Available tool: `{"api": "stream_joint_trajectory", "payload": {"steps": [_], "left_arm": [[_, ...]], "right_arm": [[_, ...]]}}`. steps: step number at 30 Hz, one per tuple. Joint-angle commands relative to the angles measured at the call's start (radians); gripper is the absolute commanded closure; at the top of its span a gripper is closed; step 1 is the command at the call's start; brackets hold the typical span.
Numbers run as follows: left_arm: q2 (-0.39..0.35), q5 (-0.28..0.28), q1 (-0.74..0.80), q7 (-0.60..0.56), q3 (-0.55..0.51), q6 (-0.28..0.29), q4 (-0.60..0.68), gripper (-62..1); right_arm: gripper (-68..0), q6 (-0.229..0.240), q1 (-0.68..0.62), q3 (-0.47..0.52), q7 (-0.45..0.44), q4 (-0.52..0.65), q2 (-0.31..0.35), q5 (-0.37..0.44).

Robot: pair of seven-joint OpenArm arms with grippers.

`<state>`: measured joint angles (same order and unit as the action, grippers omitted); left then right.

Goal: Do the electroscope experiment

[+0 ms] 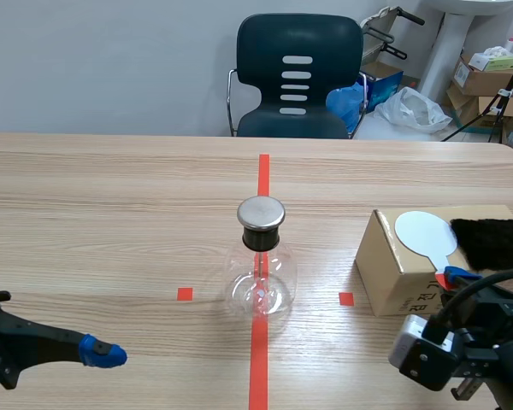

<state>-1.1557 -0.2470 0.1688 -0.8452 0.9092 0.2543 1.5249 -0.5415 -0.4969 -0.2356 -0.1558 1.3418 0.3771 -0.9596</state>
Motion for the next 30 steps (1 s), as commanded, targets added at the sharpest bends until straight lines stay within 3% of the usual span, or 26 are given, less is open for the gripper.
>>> {"api": "stream_joint_trajectory", "payload": {"steps": [1, 13, 20, 27, 30], "left_arm": [[-0.009, -0.003, -0.003, -0.018, -0.003, 0.001, 0.020, -34.3], [-0.009, -0.003, -0.003, -0.018, -0.003, 0.001, 0.020, -34.3], [-0.009, -0.003, -0.003, -0.018, -0.003, 0.001, 0.020, -34.3], [-0.009, -0.003, -0.003, -0.018, -0.003, 0.000, 0.020, -34.3], [-0.008, -0.003, -0.003, -0.018, -0.003, -0.010, 0.020, -32.0]], "right_arm": [[-1.0, 0.020, -0.004, 0.006, 0.000, 0.002, 0.011, 0.002], [-0.9, 0.019, -0.011, 0.006, 0.002, 0.013, 0.011, 0.002], [-0.9, 0.015, -0.088, 0.008, 0.080, 0.145, 0.017, -0.009], [-1.1, -0.097, -0.141, 0.008, 0.172, 0.266, 0.017, -0.084], [-1.0, -0.114, -0.135, 0.008, 0.202, 0.286, 0.016, -0.149]]}}
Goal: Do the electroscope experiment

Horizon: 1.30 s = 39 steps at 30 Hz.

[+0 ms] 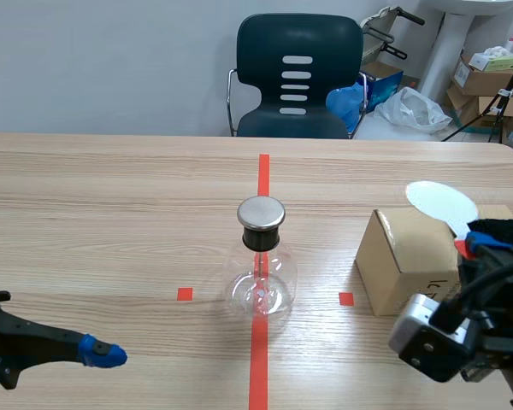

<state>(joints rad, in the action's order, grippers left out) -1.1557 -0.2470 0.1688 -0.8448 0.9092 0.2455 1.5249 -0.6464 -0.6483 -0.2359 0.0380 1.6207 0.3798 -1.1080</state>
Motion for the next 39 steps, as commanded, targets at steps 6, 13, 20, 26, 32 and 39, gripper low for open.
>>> {"api": "stream_joint_trajectory", "payload": {"steps": [6, 13, 20, 26, 32, 39], "left_arm": [[0.025, -0.003, -0.003, 0.005, -0.003, -0.085, 0.020, -13.3], [0.122, 0.005, -0.040, 0.138, -0.002, -0.124, 0.019, -8.6], [0.195, 0.004, -0.119, 0.228, -0.002, -0.128, -0.021, -8.5], [0.276, 0.003, -0.196, 0.270, -0.001, -0.121, -0.133, -8.5], [0.363, 0.003, -0.253, 0.270, 0.000, -0.094, -0.268, -6.9], [0.441, 0.004, -0.303, 0.270, 0.000, -0.071, -0.394, -6.3]], "right_arm": [[-1.0, -0.002, 0.094, -0.047, 0.090, 0.016, 0.012, -0.068], [-1.0, 0.082, 0.236, -0.232, 0.262, 0.016, 0.034, -0.120], [-1.0, 0.190, 0.319, -0.351, 0.338, 0.014, 0.036, -0.142], [-1.0, 0.223, 0.323, -0.398, 0.348, 0.012, 0.051, -0.172], [-1.0, 0.226, 0.305, -0.425, 0.353, 0.012, 0.087, -0.178], [-1.0, 0.221, 0.270, -0.426, 0.349, 0.012, 0.097, -0.196]]}}
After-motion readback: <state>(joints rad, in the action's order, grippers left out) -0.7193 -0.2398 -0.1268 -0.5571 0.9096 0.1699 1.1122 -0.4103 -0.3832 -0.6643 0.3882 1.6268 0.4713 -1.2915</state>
